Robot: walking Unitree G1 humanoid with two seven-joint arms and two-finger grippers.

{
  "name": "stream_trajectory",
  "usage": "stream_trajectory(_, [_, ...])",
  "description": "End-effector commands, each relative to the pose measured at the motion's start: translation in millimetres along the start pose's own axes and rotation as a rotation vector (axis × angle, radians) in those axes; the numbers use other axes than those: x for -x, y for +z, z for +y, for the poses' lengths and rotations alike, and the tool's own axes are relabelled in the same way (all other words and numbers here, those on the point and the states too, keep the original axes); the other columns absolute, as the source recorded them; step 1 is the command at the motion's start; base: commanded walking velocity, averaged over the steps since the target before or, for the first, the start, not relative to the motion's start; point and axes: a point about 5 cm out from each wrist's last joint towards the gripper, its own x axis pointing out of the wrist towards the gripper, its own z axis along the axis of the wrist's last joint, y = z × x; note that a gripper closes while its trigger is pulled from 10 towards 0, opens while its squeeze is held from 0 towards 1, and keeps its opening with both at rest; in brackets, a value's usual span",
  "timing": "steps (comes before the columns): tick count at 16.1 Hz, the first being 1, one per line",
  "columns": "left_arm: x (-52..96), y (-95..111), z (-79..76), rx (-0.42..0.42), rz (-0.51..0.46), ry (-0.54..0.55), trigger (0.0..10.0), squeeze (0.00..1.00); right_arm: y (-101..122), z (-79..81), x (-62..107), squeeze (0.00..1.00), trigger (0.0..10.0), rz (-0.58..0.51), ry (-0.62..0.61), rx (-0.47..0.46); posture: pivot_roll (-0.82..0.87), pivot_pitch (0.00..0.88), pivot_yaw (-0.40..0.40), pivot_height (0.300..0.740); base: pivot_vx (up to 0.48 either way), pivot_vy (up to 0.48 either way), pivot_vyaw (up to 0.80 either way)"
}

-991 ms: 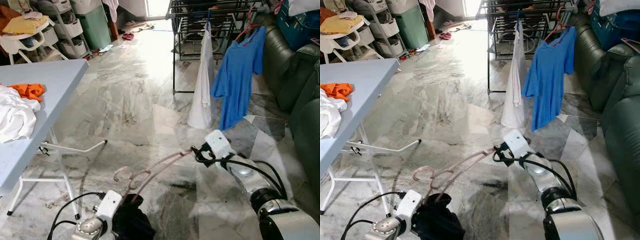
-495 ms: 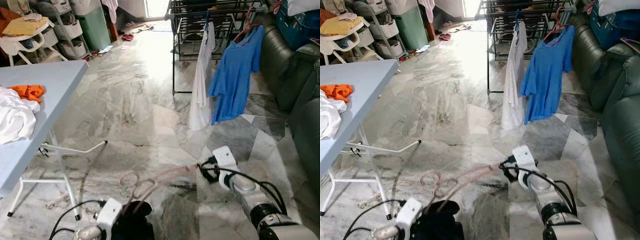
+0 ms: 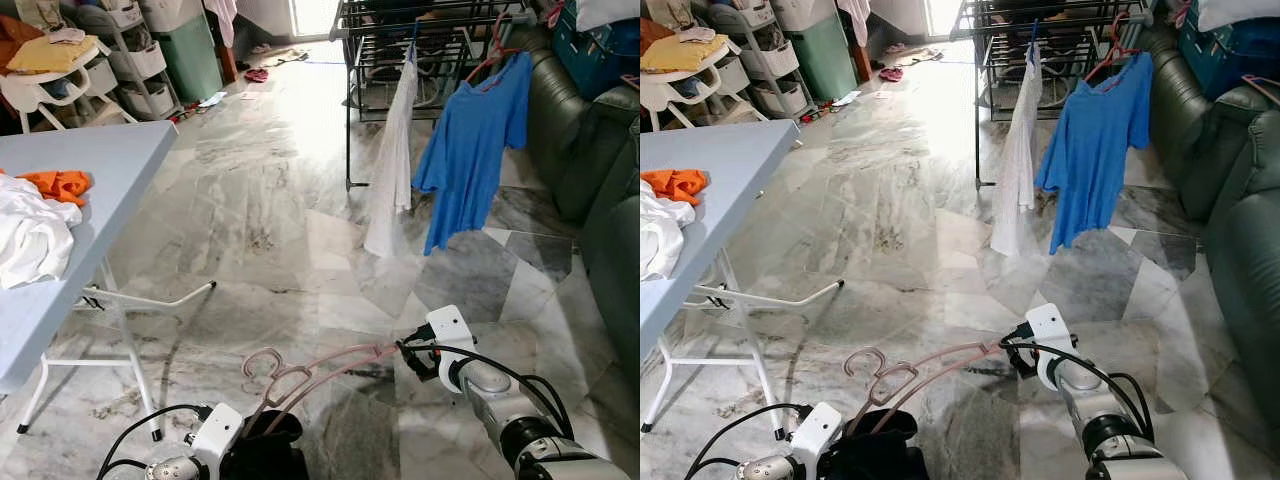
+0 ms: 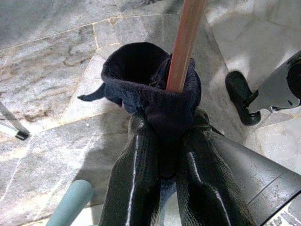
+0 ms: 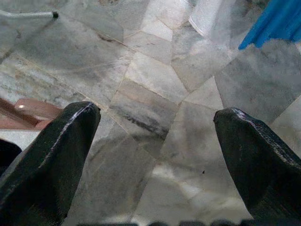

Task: Hang hanger

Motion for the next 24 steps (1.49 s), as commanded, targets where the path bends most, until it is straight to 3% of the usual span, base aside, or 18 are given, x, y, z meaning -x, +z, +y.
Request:
stream_trajectory(1, [-6.5,40.4,0.5,-0.064,-0.161,-0.004,10.0,0.00,-22.0,39.7,-3.1,1.00,10.0,0.089,0.156,-0.039,-0.18,0.000,0.143,0.740,0.000,0.000,0.00])
stream_trajectory(9, [-1.6,40.6,16.5,-0.071,-0.154,0.116,10.0,0.00,-29.9,44.7,6.3,1.00,10.0,0.086,0.422,-0.156,-0.19,0.000,0.138,0.740,0.000,0.000,0.00])
stream_trajectory(16, [-1.5,42.9,18.4,-0.064,-0.160,0.131,10.0,0.00,-26.6,35.9,7.4,1.00,10.0,0.070,0.408,-0.146,-0.19,0.000,0.140,0.740,0.000,0.000,0.00])
stream_trajectory(18, [-1.7,42.4,18.0,-0.064,-0.157,0.131,10.0,0.00,-26.4,34.0,7.1,1.00,10.0,0.068,0.382,-0.119,-0.19,0.000,0.141,0.740,0.000,0.000,0.00])
stream_trajectory(20, [-1.7,38.4,17.1,-0.061,-0.141,0.132,10.0,0.00,-23.7,8.3,5.2,1.00,10.0,0.085,0.085,-0.041,-0.19,0.000,0.141,0.740,0.000,0.000,0.00])
stream_trajectory(24, [-1.5,33.6,16.1,-0.058,-0.125,0.133,10.0,0.00,-18.3,-5.9,5.4,1.00,10.0,0.059,-0.076,-0.077,-0.19,0.000,0.143,0.740,0.000,0.000,0.00])
